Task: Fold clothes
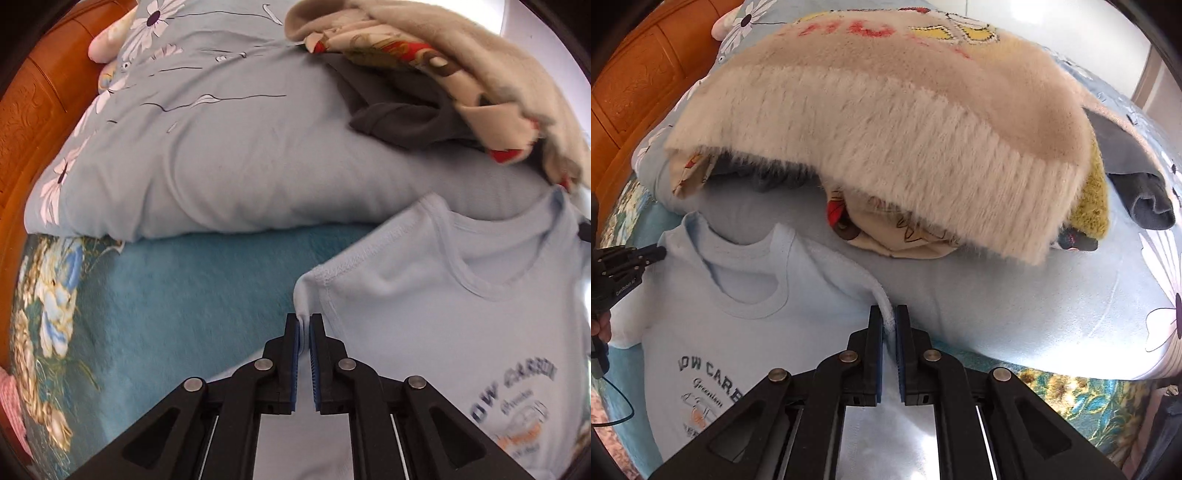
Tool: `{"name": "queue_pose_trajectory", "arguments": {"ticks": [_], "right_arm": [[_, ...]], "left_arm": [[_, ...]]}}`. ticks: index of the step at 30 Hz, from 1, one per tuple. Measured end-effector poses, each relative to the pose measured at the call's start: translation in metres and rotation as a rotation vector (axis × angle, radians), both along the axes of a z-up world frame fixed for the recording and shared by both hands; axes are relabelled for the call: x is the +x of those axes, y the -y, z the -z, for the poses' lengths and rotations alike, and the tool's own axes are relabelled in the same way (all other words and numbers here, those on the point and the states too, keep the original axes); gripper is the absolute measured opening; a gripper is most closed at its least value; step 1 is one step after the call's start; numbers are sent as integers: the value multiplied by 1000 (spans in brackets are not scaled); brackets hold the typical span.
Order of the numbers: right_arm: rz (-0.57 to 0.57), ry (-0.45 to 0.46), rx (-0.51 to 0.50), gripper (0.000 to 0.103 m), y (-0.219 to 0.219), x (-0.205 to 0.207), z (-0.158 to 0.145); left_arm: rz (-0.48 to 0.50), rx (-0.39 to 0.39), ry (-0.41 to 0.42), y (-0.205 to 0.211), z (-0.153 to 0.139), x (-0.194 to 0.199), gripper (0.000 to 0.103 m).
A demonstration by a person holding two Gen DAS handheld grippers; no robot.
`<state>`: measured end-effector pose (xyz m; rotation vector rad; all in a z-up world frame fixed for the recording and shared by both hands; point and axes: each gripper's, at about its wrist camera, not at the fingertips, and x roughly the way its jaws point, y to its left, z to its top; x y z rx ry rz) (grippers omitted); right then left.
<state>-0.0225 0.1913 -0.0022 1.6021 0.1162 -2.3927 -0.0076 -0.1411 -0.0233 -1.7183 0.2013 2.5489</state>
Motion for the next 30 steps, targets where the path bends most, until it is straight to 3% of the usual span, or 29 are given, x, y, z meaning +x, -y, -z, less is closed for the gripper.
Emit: {"name": "queue_pose_trajectory", "arguments": {"ticks": [2,3,5,7,10,15,18,21,25,30], "right_arm": [[-7,-30,-3,26,-4,8,-13],[1,-54,-6,29,-9,15,-23],[43,-98,-48,30,-28,34,-46],[111,-130,-107,30,-56,63,-66],[242,-147,-148,30,-104,112,-85],[481,-93,-129,30,-199,228,-86],[665,-16,-108,31,-251,290,-64],[856,60,-203,31,-296,338,-34],[978,111,-340,31,-319,361,-3],[1005,163,-438,31,-316,356,22]], "left_arm": [[-29,-4,-40,6,-16,18,24],[-57,4,-66,11,-25,30,28],[-130,41,-121,23,-42,59,47],[-202,86,-158,33,-55,90,56],[-293,142,-180,39,-66,137,57],[-391,241,-148,47,-69,196,58],[-420,268,-153,47,-74,219,58],[-427,282,-161,43,-83,230,58],[-415,286,-178,34,-98,238,60],[-384,284,-186,22,-110,245,61]]}}
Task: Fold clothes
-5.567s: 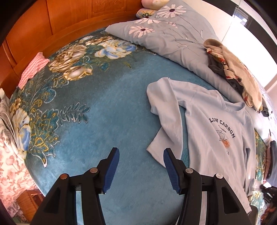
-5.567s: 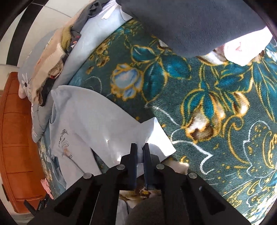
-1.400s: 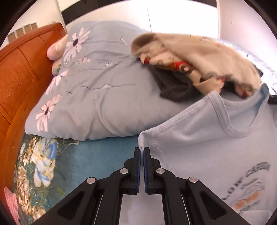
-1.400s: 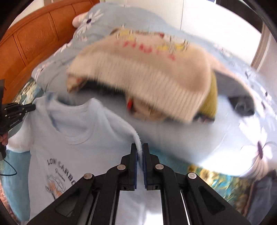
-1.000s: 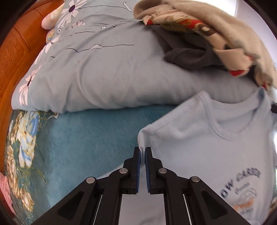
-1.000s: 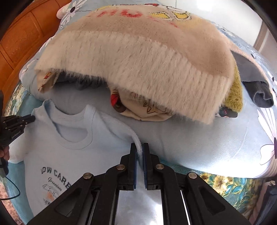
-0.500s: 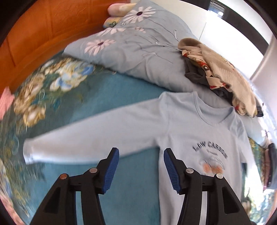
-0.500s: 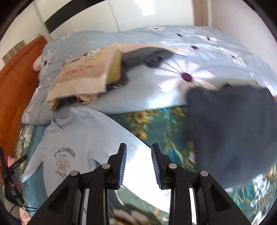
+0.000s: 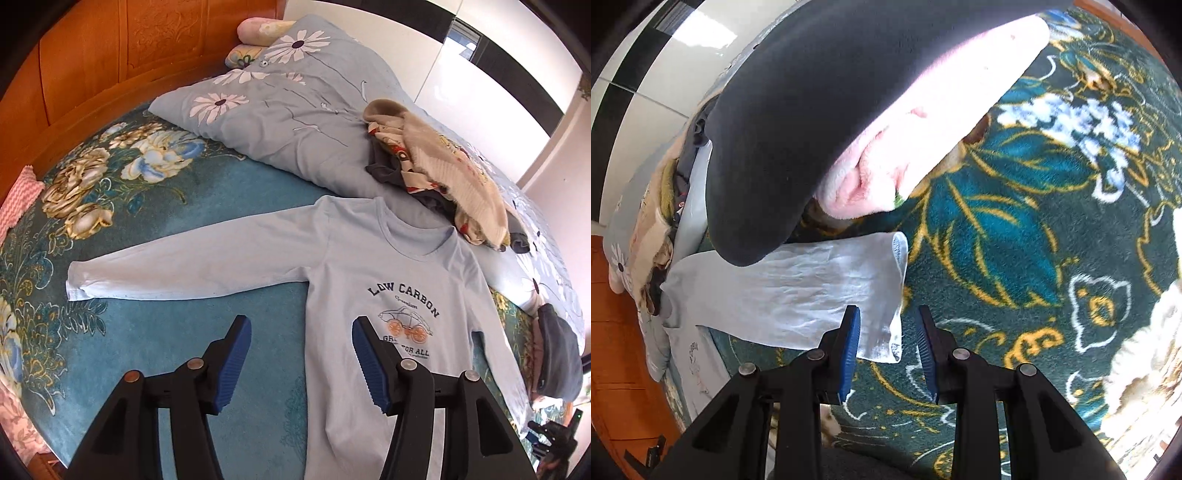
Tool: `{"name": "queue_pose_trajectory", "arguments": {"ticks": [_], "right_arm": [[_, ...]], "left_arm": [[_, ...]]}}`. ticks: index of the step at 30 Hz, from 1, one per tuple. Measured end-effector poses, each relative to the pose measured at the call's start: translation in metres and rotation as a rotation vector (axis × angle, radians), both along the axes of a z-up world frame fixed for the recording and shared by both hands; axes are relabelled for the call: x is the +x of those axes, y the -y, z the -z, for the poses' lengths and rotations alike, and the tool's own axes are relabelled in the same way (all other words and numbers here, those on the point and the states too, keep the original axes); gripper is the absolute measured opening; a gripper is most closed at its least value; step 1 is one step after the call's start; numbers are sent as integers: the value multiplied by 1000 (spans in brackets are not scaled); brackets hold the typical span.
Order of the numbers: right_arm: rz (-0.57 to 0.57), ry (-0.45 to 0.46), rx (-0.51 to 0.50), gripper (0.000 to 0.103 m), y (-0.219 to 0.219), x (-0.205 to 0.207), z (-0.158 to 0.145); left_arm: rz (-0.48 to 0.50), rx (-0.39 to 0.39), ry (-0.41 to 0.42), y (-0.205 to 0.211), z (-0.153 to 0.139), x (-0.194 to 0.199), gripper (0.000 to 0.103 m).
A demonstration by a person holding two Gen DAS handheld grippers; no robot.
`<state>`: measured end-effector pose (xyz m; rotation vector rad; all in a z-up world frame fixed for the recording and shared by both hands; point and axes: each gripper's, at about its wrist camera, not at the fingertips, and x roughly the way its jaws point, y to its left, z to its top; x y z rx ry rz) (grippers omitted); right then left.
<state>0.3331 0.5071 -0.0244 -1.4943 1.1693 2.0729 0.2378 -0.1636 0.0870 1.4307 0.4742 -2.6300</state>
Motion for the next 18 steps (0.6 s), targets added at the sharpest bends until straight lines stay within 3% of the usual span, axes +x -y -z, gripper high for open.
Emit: {"name": "queue_pose_trajectory", "arguments": {"ticks": [4,6,7,8,12,18], "right_arm": [[4,6,-31,32,8,-7,9],[20,6,-35,28,8,-8,9],[20,7,-39,11,8,-9,9],[15,5,-43,4,9,-10,7],[-42,-69,-36,4,25,-26,-21],[-216,-241,6,4,83,-77,-91]], "left_arm": [[12,1,7,-4,-1,4,61],[13,3,9,-3,0,6,61],[13,3,10,-3,0,7,61],[12,4,11,-2,1,8,61],[-8,23,11,5,6,10,61],[-33,48,18,16,16,10,61]]}}
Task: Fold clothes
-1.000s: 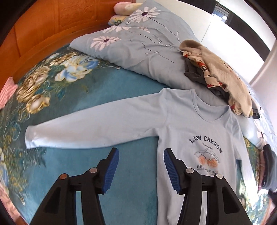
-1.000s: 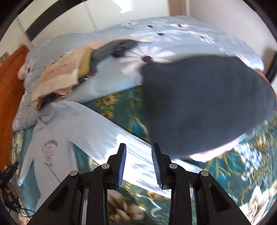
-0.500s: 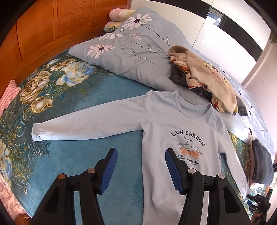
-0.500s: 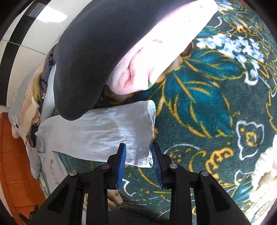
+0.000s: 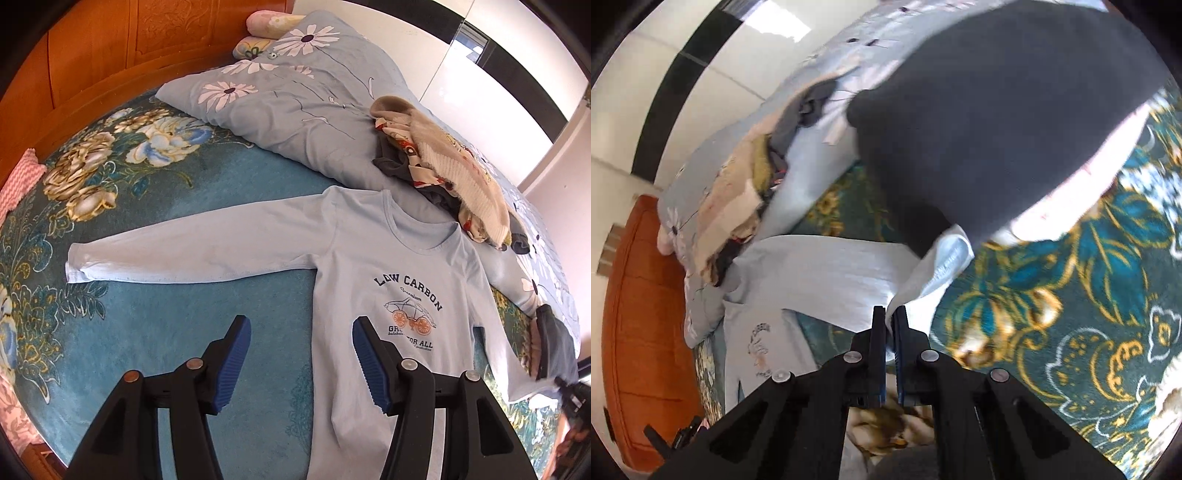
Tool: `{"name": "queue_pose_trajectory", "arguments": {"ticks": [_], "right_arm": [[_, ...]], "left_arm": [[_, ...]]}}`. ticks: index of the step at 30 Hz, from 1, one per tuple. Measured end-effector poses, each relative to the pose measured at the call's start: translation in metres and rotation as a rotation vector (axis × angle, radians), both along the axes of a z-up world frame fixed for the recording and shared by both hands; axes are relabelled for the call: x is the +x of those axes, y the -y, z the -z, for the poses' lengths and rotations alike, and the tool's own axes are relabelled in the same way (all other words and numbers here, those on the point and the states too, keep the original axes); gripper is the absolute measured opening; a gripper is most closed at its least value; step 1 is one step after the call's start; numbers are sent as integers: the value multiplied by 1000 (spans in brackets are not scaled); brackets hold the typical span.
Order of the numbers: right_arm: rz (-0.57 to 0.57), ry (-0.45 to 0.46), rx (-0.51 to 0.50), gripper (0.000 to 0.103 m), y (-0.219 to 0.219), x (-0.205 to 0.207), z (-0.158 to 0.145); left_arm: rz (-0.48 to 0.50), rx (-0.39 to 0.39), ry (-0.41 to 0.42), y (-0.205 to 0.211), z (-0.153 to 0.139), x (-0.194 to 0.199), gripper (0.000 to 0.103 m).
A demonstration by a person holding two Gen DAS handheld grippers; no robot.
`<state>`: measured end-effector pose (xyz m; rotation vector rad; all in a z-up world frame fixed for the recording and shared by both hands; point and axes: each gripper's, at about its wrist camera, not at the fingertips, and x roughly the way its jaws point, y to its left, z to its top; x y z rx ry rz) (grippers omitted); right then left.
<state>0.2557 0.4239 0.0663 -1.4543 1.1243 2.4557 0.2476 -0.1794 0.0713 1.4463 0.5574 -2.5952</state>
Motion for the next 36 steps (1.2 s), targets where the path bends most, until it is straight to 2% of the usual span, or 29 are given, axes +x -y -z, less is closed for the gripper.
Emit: {"name": "queue_pose_trajectory", "arguments": {"ticks": [4,10,15,19,25,31,36], "right_arm": [[-137,-102,45,4,49,-41,-40],[-342,-215,84,4,142,-138,-89],[-575,-252,101,4,248,-190,-99],[-740,-211,134,4,330,-216,-75],[-892,-75,138,4,427,-235,-12],[-986,45,193,4,488,-238,40],[-1006,98,221,4,507,-240,65]], "left_arm": [[-28,19,-1,12,6,1,61],[-88,57,19,38,23,4,61],[-146,85,36,62,37,7,61],[-182,103,53,77,48,9,61],[-221,118,78,93,63,11,61],[-244,132,113,102,78,13,61],[-269,138,131,108,84,14,61]]}}
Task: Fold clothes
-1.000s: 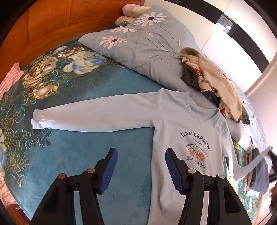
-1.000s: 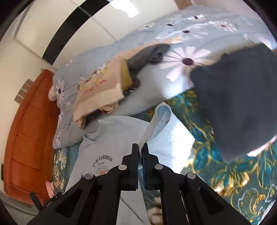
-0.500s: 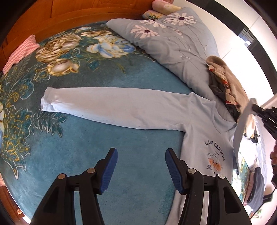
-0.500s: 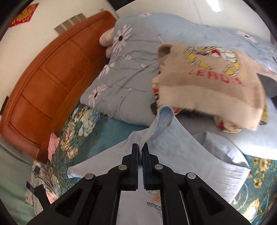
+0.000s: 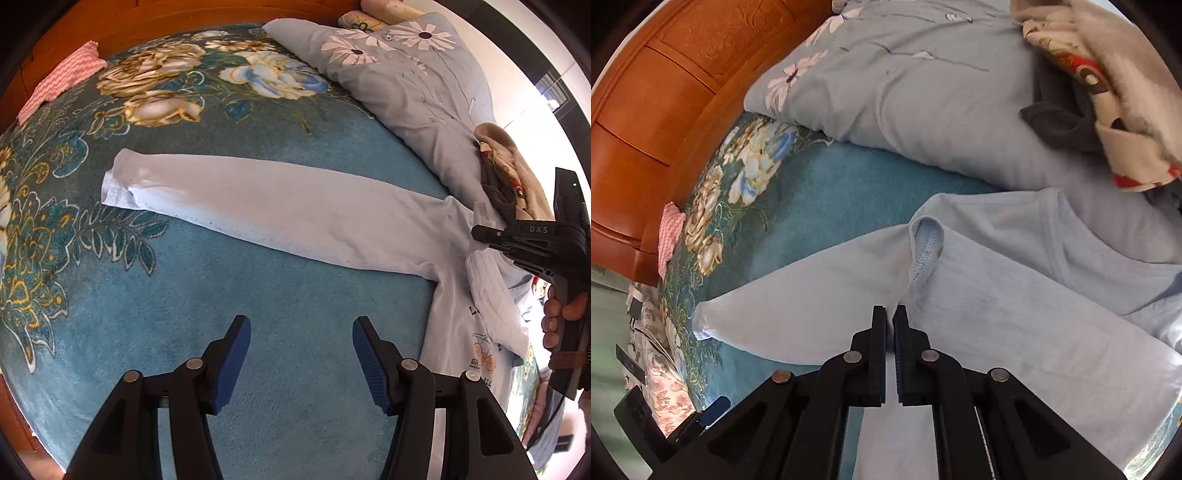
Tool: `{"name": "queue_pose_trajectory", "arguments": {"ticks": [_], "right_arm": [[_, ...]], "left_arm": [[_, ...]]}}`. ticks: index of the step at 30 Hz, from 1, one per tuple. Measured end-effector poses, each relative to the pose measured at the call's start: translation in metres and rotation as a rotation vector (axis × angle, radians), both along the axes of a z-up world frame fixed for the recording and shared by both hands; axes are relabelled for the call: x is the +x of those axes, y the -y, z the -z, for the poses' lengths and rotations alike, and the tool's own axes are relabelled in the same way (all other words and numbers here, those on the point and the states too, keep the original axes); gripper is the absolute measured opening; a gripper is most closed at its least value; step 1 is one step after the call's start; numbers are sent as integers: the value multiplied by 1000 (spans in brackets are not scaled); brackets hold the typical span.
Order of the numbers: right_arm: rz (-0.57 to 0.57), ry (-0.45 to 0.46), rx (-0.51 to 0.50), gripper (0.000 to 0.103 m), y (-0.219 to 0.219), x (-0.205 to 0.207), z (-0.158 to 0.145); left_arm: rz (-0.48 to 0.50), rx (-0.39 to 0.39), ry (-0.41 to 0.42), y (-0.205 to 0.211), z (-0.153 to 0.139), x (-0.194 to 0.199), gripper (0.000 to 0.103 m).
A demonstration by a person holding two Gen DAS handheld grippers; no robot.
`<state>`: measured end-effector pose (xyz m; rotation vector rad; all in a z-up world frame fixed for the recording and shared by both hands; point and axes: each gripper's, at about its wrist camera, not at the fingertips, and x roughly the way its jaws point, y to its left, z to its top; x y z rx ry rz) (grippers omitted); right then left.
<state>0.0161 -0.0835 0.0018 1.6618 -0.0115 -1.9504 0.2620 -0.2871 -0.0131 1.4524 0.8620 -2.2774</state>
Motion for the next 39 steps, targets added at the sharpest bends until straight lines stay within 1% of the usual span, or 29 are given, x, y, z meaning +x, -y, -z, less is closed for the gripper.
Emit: {"name": "queue_pose_trajectory", "arguments": {"ticks": [2,4,7,9,10,11,14,16,18,20,22,24,25,26,28,31,33,36,37,39], "right_arm": [[-5,9,17,7,5,-1,7],[-9,17,37,7,10,-1,13],[-23,40,27,9,13,1,18],[-45,59,-18,16,10,4,17],[-56,58,-39,26,7,6,14],[-63,43,-51,32,2,7,9],[-43,-7,-101,32,-28,10,-12],[28,-46,-125,33,-68,9,-25],[143,-83,-127,36,-121,9,-34],[293,-107,-110,37,-181,10,-36],[464,-109,-69,37,-246,14,-32],[621,-72,-41,37,-303,18,-24],[680,-47,-45,37,-324,21,-19],[732,-23,-53,37,-343,25,-13],[797,13,-75,37,-366,30,-4],[794,48,-107,37,-369,30,8],[758,70,-112,37,-359,29,16],[680,69,-108,37,-336,36,17],[640,56,-99,37,-329,42,16],[545,23,-50,38,-312,58,15]], "left_arm": [[-4,3,4,1,1,0,61],[-5,1,8,1,2,-1,61],[-4,7,8,-2,2,-6,61],[6,11,5,-5,3,-12,61],[13,13,1,-7,3,-18,61],[22,15,-7,-11,2,-24,61],[52,30,-32,-21,-1,-47,61],[83,46,-50,-29,-2,-68,61],[117,62,-66,-40,-2,-91,61],[146,72,-73,-48,1,-116,61],[164,80,-69,-55,5,-140,61],[172,103,-55,-59,12,-162,61],[170,116,-47,-60,16,-171,61],[167,128,-40,-62,20,-178,61],[166,138,-27,-65,25,-189,61],[183,107,6,-75,30,-202,61],[194,89,14,-80,30,-204,61],[190,84,21,-83,34,-204,61],[190,79,29,-85,36,-204,61],[193,62,38,-88,38,-205,61]]}}
